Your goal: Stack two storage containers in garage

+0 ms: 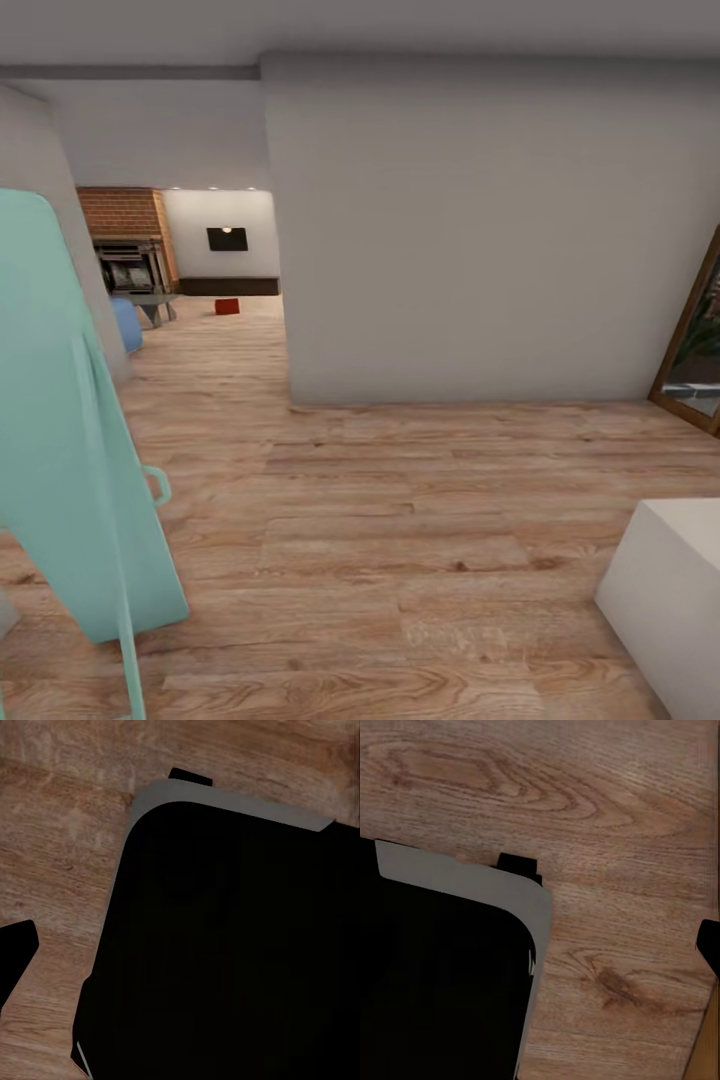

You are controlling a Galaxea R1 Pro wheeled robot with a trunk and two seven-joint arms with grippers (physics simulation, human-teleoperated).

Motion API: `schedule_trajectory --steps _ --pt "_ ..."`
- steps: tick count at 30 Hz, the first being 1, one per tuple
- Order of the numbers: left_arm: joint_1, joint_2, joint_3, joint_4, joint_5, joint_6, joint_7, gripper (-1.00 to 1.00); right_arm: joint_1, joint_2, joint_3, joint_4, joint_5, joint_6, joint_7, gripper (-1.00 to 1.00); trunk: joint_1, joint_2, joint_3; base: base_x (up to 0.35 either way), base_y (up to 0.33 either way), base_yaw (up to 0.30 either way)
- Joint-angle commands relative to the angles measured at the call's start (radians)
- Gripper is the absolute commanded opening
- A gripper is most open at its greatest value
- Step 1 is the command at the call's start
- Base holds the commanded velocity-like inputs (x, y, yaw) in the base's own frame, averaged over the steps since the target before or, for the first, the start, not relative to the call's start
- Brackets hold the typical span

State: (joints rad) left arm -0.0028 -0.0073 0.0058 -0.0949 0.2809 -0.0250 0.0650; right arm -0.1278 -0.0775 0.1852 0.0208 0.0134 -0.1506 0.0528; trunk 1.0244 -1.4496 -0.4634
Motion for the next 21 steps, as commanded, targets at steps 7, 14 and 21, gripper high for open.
schedule_trajectory --steps 7,14,21 --pt "0.0 0.0 0.0 0.0 0.004 -0.003 0.003 1.0 -0.001 0.0 0.003 0.002 0.001 -0.004 0.002 1.0 0.001 0.0 -0.001 0.324 0.0 0.0" --pt "0.0 0.0 0.0 0.0 0.004 -0.003 0.003 1.0 -0.001 0.001 0.003 0.002 0.001 -0.004 0.002 1.0 0.001 0.0 -0.001 0.324 0.0 0.0" --pt "0.0 0.001 0.0 0.0 0.005 -0.003 0.003 1.0 -0.001 0.001 0.003 0.002 0.002 -0.003 0.002 1.0 0.001 0.0 -0.001 0.324 0.0 0.0"
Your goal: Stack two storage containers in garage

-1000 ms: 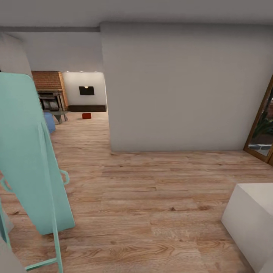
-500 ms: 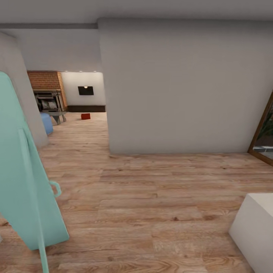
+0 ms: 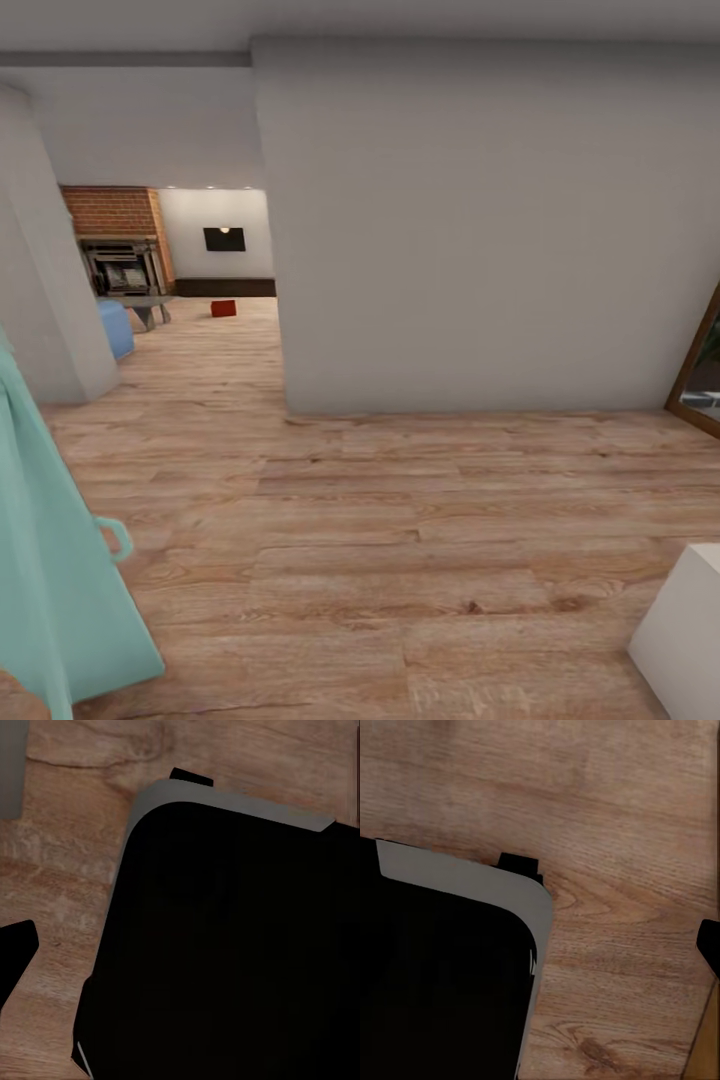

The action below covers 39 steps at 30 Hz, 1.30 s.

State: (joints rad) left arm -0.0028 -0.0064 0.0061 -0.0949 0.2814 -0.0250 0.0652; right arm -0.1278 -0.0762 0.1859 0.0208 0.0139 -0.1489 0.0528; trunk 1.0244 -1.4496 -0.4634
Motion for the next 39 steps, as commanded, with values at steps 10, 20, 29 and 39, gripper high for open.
schedule_trajectory --steps 10,20,29,39 --pt "0.0 0.0 0.0 0.0 0.005 -0.003 0.003 1.0 -0.001 0.004 0.003 0.002 0.001 -0.004 0.002 1.0 0.001 0.0 -0.001 0.324 0.0 0.0" --pt "0.0 0.0 0.0 0.0 0.005 -0.002 0.003 1.0 -0.001 0.007 0.002 0.002 0.0 -0.003 0.002 1.0 0.001 0.0 -0.001 0.323 0.0 0.0" --pt "0.0 0.0 0.0 0.0 0.005 -0.002 0.003 1.0 -0.001 0.0 0.003 0.002 0.001 -0.004 0.002 1.0 0.001 0.0 -0.001 0.323 0.0 0.0" --pt "0.0 0.0 0.0 0.0 0.005 -0.002 0.002 1.0 -0.001 0.006 0.003 0.002 0.002 -0.003 0.003 1.0 0.001 0.0 -0.001 0.324 0.0 0.0"
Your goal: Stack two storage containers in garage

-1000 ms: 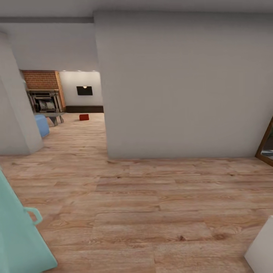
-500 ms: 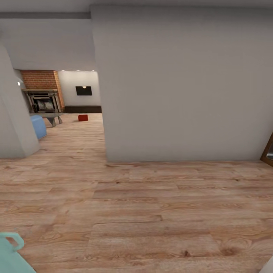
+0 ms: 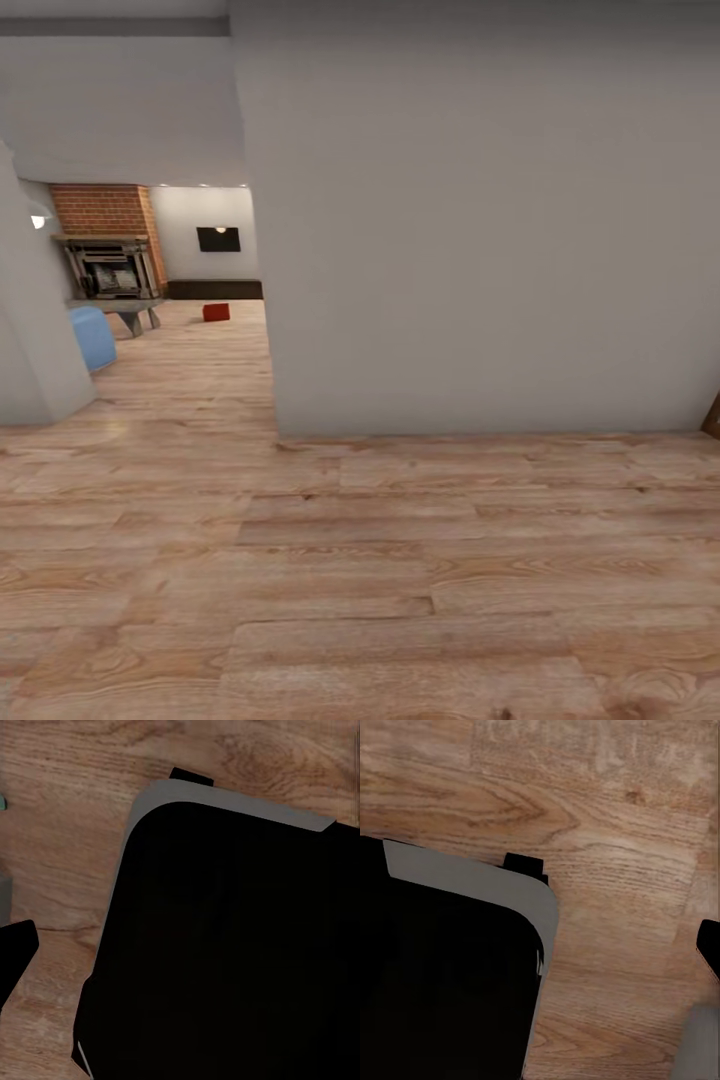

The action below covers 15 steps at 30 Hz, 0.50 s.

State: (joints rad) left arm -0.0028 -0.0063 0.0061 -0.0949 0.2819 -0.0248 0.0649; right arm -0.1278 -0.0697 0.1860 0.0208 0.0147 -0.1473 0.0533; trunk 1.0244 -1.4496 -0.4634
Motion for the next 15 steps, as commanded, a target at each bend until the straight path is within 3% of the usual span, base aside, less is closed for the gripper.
schedule_trajectory --steps 1,15 --pt "0.0 0.0 0.0 0.0 0.004 -0.003 0.003 1.0 -0.001 0.002 0.002 0.002 0.002 -0.005 0.004 1.0 0.001 0.0 -0.001 0.324 0.0 0.0" --pt "0.0 -0.001 0.0 0.0 0.003 -0.003 0.003 1.0 -0.001 0.005 0.002 0.002 -0.001 -0.004 0.003 1.0 0.001 0.0 -0.001 0.324 0.0 0.0"
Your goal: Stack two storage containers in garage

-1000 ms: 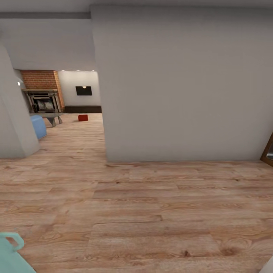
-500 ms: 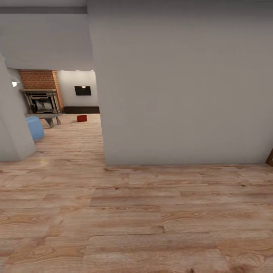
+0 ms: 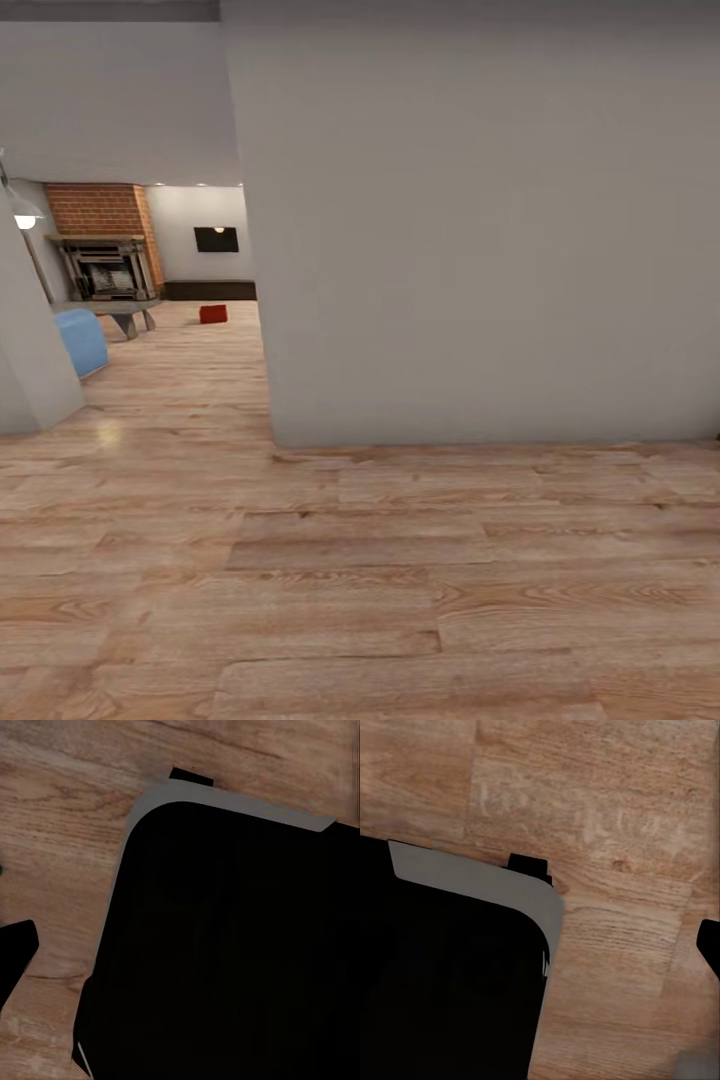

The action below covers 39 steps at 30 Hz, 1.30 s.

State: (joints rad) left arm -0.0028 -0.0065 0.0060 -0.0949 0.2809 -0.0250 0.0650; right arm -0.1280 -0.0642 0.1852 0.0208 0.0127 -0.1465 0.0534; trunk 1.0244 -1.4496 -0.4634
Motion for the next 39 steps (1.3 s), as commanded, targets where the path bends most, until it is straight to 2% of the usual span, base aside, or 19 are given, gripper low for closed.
schedule_trajectory --steps 1,11,39 --pt "0.0 -0.001 0.0 0.0 0.004 -0.003 0.003 1.0 -0.001 0.0 0.003 0.002 0.001 -0.005 0.002 1.0 0.001 0.0 -0.001 0.324 0.0 0.0" --pt "0.0 -0.001 0.0 0.0 0.004 -0.003 0.003 1.0 -0.001 -0.004 0.003 0.002 0.002 -0.008 0.002 1.0 0.001 0.0 -0.001 0.323 0.0 0.045" --pt "0.0 -0.001 0.0 0.0 0.004 -0.008 0.003 1.0 -0.001 -0.005 0.002 0.002 0.0 -0.01 0.002 1.0 0.001 0.0 -0.001 0.324 0.0 0.27"
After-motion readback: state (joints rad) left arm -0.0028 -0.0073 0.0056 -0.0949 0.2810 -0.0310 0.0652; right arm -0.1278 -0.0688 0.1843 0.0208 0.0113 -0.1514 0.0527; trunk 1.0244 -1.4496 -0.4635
